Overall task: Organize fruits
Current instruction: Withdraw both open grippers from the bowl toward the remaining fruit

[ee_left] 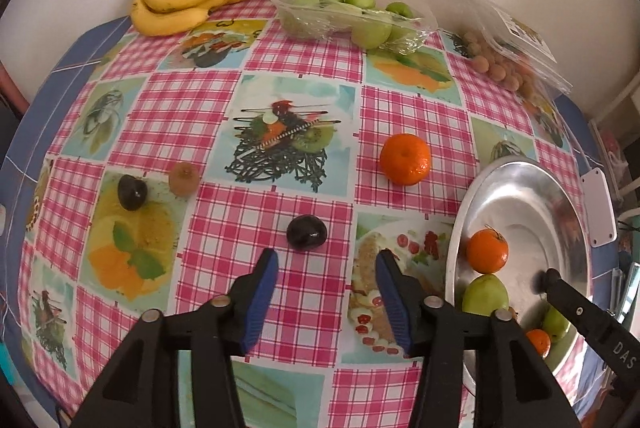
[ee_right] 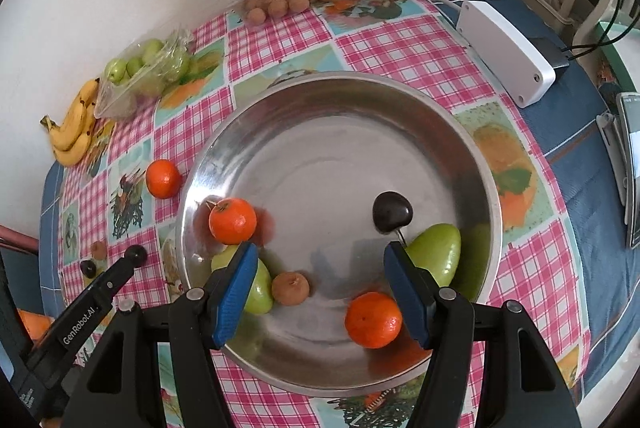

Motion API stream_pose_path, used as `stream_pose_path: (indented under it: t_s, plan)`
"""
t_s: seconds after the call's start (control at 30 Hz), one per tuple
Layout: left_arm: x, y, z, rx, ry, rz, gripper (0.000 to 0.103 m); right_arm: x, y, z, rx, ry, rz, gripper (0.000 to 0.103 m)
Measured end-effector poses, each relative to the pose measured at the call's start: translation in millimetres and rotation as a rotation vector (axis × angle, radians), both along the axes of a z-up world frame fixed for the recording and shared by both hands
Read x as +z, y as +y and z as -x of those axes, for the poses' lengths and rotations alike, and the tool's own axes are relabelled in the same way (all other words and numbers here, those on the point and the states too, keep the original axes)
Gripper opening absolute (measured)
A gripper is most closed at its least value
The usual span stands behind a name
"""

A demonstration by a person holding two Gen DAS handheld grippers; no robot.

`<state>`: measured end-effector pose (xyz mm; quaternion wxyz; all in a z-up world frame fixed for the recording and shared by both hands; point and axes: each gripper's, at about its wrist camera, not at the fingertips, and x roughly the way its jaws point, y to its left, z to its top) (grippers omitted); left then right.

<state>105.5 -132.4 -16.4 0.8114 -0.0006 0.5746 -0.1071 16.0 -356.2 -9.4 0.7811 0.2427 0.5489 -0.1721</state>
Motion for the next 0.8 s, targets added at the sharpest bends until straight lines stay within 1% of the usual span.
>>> stream_pose_path:
  t_s: [0.03, 0.1, 0.13, 0.17, 0.2, 0.27, 0.37, 0.7, 0.73, 0.8]
  plan:
    - [-0.7, 0.0, -0.8, 0.001, 0.002, -0.002, 0.061, -0.3, 0.5, -0.5, 0.001, 0.002, 0.002, 0.067]
    - [-4.2, -0.3, -2.0, -0.004, 0.017, -0.012, 0.073, -1.6, 0.9, -2.0, 0.001, 0.006, 0.006, 0.070]
    - [-6.7, -0.6, -2.4, -0.007, 0.026, -0.017, 0.074, -2.5, 0.8, -2.5, -0.001, 0.009, 0.008, 0.073]
    - [-8.7, -0.5, -2.4, -0.008, 0.034, -0.022, 0.075, -3.9, 0.3, -2.7, -0.003, 0.014, 0.010, 0.079]
    - [-10.8, -0.6, -2.2, -0.009, 0.043, -0.027, 0.075, -5.0, 0.0, -2.7, -0.003, 0.019, 0.011, 0.081]
    - [-14.4, -0.6, -2.2, -0.010, 0.058, -0.036, 0.077, -7.5, -0.7, -2.9, -0.006, 0.028, 0.011, 0.082]
    - [-16.7, -0.6, -1.5, -0.007, 0.066, -0.050, 0.081, -9.4, -0.1, -3.6, -0.002, 0.034, 0.014, 0.082]
    - [-16.3, -0.6, -2.3, -0.014, 0.048, -0.069, 0.087, -10.1, 2.1, -6.4, 0.007, 0.044, 0.024, 0.082]
    - [-16.1, -0.6, -2.4, -0.015, 0.046, -0.072, 0.089, -10.0, 2.3, -6.4, 0.006, 0.043, 0.025, 0.082]
    - [-15.5, -0.2, -2.2, -0.013, 0.036, -0.079, 0.103, -9.6, 2.4, -6.3, 0.005, 0.036, 0.025, 0.082]
